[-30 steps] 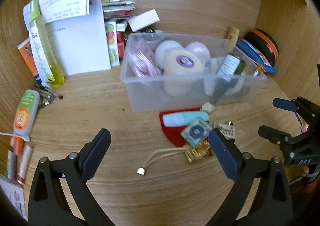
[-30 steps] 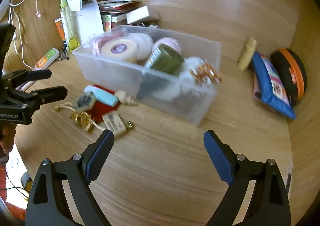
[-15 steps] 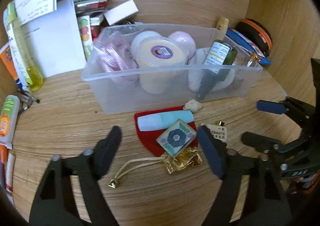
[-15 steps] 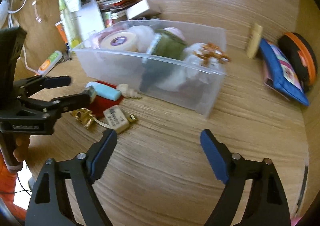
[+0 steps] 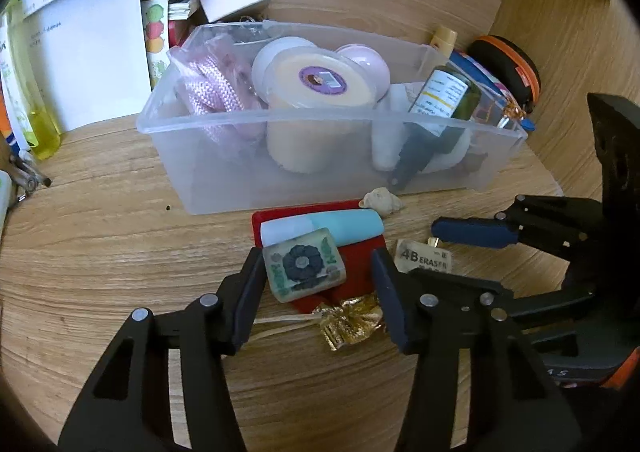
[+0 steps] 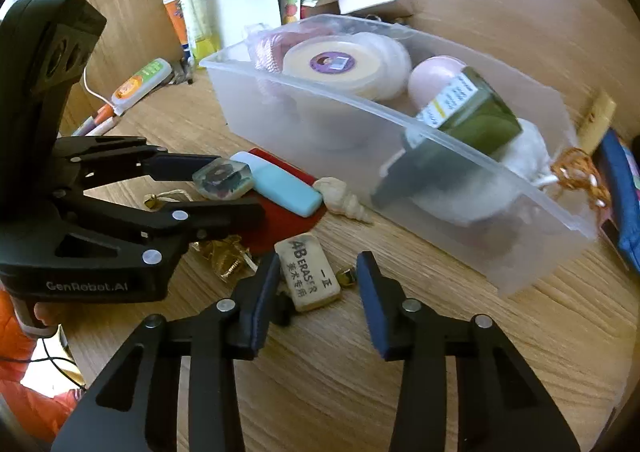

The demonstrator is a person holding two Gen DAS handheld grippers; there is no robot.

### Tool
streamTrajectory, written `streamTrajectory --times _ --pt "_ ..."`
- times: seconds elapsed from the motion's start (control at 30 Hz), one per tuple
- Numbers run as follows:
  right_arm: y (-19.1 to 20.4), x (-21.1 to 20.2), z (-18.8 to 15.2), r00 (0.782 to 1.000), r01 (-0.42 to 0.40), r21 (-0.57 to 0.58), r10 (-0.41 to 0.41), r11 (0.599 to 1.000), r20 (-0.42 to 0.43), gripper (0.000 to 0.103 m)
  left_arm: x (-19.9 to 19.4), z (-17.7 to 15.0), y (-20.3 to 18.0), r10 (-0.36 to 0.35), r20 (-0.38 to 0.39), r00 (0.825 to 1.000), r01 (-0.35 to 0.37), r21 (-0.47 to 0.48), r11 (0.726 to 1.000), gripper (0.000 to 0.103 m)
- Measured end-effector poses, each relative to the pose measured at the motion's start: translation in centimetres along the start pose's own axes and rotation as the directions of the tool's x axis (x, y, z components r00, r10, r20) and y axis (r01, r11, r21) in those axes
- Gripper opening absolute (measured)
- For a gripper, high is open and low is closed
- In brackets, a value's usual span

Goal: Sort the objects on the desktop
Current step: 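Grasp the green square charm with the left gripper while the right gripper grasps the white eraser, then carry the charm and eraser over the clear box and open both grippers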

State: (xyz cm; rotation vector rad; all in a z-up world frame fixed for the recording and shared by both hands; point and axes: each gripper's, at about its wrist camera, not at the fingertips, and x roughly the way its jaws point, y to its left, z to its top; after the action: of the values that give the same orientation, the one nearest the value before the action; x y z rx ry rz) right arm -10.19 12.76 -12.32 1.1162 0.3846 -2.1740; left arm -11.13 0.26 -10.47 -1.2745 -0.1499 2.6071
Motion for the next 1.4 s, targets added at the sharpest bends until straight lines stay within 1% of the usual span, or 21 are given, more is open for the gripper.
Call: streamTrajectory --times 0.1,0.2,0.33,0.5,0.53,0.57,0.6,0.83,0.9,1.0,1.17,1.4 --pt "-0.1 0.1 0.0 1.000 -0.007 -0.008 0.007 1.000 -0.006 0.037 0.1 0.1 0.2 -0.008 -0.002 1.000 0.008 -0.019 1.000 0.052" --pt "-0.1 0.1 0.0 1.000 -0.014 -0.010 0.013 1.000 -0.010 0.037 0.1 0.1 0.2 -0.004 0.003 1.000 0.004 -0.021 1.000 0.047" --pt "0.0 0.3 0.0 1.000 -0.019 -0.022 0.018 1.000 -0.012 0.035 -0.1 -0.1 -0.2 -0.006 0.008 1.000 0.006 -0.010 1.000 0.035" --pt "-0.1 0.1 -0.1 1.000 -0.025 -0.015 0.025 1.000 -0.006 0.034 -0.5 -0.4 -0.5 0.026 0.021 0.999 -0.026 -0.013 1.000 0.035" --pt "-0.2 0.0 -0.1 1.000 -0.023 -0.009 0.023 1.000 0.002 0.031 -0.7 -0.5 -0.5 0.030 0.023 0.999 -0.029 -0.017 0.999 0.035" --pt "-0.3 -0.2 0.0 1.000 -0.027 -0.003 0.027 1.000 0.012 0.023 -0.8 -0.5 -0.4 0.030 0.026 0.999 -0.029 -0.023 0.999 0.035" --pt "-0.4 -0.6 0.1 0.999 -0.042 0.003 0.042 0.999 0.019 0.022 -1.0 -0.5 -0.4 0.033 0.029 0.999 -0.032 -0.027 0.999 0.035" --pt "-1.1 -1.7 -0.1 0.999 -0.022 0.028 0.021 0.999 0.040 0.022 -3.0 -0.6 -0.5 0.051 0.083 0.995 -0.048 -0.037 0.998 0.035" --pt "-1.3 -2.1 -0.1 0.998 -0.026 0.040 0.024 0.999 0.050 0.022 -3.7 -0.5 -0.6 0.060 0.103 0.993 -0.056 -0.041 0.998 0.035" --pt "-1.6 -3.1 0.1 0.996 -0.034 0.067 0.029 0.997 0.082 0.022 -4.7 -0.4 -0.7 0.066 0.128 0.990 -0.061 -0.045 0.997 0.035" --pt "-1.9 -5.1 0.6 0.990 -0.024 0.073 0.013 0.997 0.139 0.022 -6.0 -0.2 -1.1 0.083 0.164 0.983 -0.077 -0.046 0.996 0.035" --pt "-2.5 -7.7 2.3 0.975 -0.010 0.084 -0.009 0.996 0.224 0.022 -7.4 0.6 -1.0 0.111 0.215 0.970 -0.102 -0.055 0.993 0.035"
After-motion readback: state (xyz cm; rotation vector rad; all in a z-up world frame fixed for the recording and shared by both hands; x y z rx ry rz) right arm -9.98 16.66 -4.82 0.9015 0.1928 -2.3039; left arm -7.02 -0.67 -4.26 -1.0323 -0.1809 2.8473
